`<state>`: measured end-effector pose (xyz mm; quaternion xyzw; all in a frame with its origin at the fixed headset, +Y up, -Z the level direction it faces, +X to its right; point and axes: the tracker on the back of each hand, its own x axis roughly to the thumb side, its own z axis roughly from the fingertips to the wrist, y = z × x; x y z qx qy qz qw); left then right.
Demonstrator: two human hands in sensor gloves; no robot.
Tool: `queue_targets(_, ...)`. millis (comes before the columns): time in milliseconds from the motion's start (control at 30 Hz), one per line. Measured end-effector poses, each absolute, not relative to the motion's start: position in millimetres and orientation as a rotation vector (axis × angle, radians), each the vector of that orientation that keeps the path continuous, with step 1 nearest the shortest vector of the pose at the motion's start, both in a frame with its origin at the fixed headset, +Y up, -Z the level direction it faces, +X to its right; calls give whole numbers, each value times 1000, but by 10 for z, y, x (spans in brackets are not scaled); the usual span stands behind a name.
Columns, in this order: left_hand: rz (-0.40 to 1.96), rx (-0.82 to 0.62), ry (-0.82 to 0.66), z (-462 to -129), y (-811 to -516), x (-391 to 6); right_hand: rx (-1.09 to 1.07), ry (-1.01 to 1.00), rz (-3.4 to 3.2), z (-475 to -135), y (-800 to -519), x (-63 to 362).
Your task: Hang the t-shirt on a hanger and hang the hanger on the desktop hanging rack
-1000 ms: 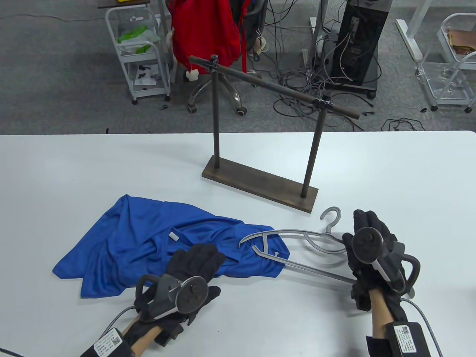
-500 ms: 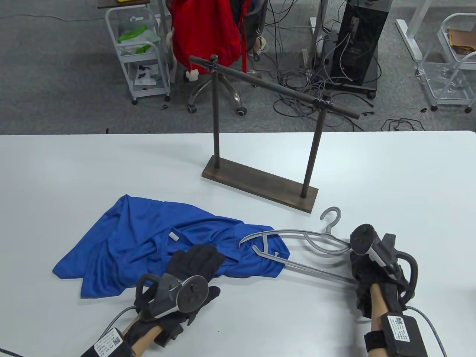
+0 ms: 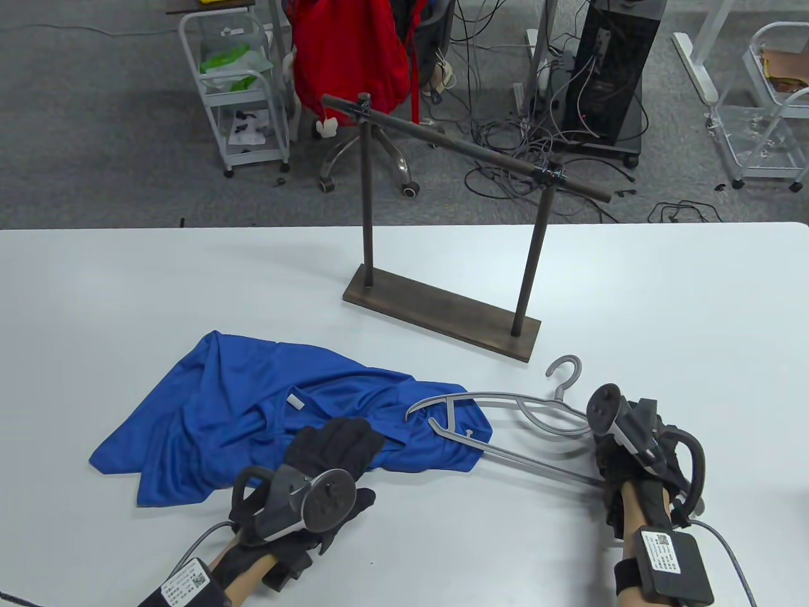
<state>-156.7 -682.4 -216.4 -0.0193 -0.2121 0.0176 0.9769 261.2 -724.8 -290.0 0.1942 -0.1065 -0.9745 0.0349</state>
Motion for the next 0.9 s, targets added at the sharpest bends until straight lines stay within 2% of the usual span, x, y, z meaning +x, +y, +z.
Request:
queue_targets(200, 43, -29, -427, -2166, -6816, -1573, 568, -164, -3103, -2845, -7043, 2652)
queue_targets(333, 53, -18, -426, -2167, -6801, -1588, 491, 120, -3236, -2741, -6812, 2686)
queue_targets(433, 57, -12, -426, -2169, -6792, -1600, 439, 229, -3288, -2673, -6693, 2670)
queue_targets(700, 111, 43, -372, -2214, -6639, -1773, 342, 361, -3500, -2568, -6561, 2575)
queue_targets(900, 172, 132, -213, -2355, -6448, -2189, 351, 481, -3557, -2518, -6519, 2551)
